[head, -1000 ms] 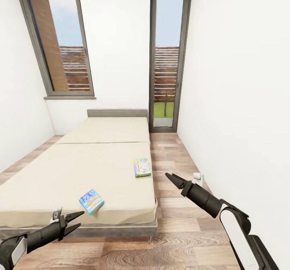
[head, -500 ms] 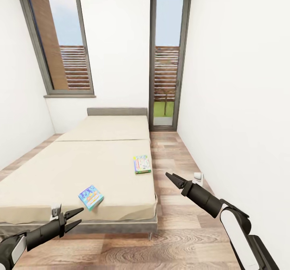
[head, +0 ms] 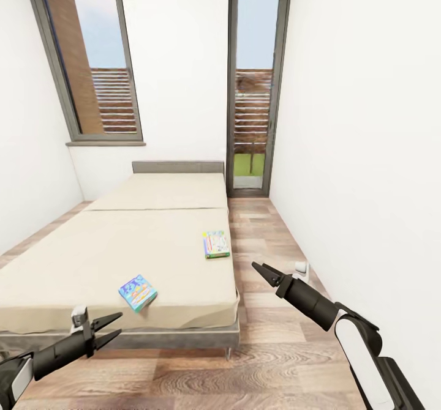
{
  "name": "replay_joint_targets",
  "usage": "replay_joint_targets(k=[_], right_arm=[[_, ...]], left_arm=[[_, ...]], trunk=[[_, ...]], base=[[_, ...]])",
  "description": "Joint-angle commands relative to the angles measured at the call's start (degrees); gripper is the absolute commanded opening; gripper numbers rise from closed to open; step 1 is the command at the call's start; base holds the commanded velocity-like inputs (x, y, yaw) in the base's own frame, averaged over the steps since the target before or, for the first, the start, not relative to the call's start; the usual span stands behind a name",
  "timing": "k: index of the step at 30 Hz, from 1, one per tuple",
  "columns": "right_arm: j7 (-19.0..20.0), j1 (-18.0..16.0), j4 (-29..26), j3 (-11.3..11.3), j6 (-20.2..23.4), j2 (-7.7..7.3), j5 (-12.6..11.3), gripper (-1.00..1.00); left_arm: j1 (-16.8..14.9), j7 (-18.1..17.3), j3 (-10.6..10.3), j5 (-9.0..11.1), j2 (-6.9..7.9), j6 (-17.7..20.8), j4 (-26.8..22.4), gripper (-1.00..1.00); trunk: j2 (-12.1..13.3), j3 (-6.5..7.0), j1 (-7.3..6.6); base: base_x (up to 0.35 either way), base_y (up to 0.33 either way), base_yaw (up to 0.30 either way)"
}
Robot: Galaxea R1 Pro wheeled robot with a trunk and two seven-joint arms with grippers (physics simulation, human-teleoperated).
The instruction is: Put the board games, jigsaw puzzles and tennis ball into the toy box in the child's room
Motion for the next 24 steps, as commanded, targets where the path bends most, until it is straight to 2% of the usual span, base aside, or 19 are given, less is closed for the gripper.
replay_joint_targets(k=[1,9,21,24], right_arm=[[-0.11,-0.04,0.02,0.01,0.42,0.04,-0.49,1.0],[-0.11,-0.04,0.07,0.01,0.42,0.13,-0.45,1.0],[-0.11,-0.04,0.07,0.01,0.42,0.4,-0.3,1.0],[-0.12,-0.04,0.07,0.01,0.42,0.41,-0.28,1.0]], left_arm=[[-0.04,-0.83,0.13,-0.09,0.13,0.64,0.01,1.0],[-0.04,-1.95,0.15,-0.05,0.98,0.77,0.01,1.0],[-0.04,-2.11,0.2,-0.02,1.1,0.72,0.01,1.0],[-0.04,-2.15,0.2,-0.02,1.1,0.72,0.01,1.0]], trunk=[[-0.44,-0.24,0.22],[-3.65,-1.68,1.97],[-8.46,-3.83,4.61],[-8.46,-3.83,4.61]], base=[[0.0,0.0,0.0],[0.0,0.0,0.0],[0.0,0.0,0.0],[0.0,0.0,0.0]])
